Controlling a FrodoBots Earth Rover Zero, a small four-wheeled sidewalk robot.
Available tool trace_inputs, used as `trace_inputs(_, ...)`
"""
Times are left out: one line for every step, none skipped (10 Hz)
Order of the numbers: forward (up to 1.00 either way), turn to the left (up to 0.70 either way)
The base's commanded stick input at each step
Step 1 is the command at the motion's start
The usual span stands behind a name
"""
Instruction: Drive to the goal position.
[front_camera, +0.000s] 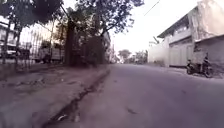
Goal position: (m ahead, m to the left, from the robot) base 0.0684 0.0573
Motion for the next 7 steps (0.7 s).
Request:
trace_inputs(1.00, -0.01)
trace_inputs(1.00, -0.04)
trace_inputs(1.00, -0.08)
trace_inputs(1.00, -0.11)
trace_inputs(1.00, -0.14)
trace_inputs(1.00, -0.18)
trace_inputs(1.00, -0.21)
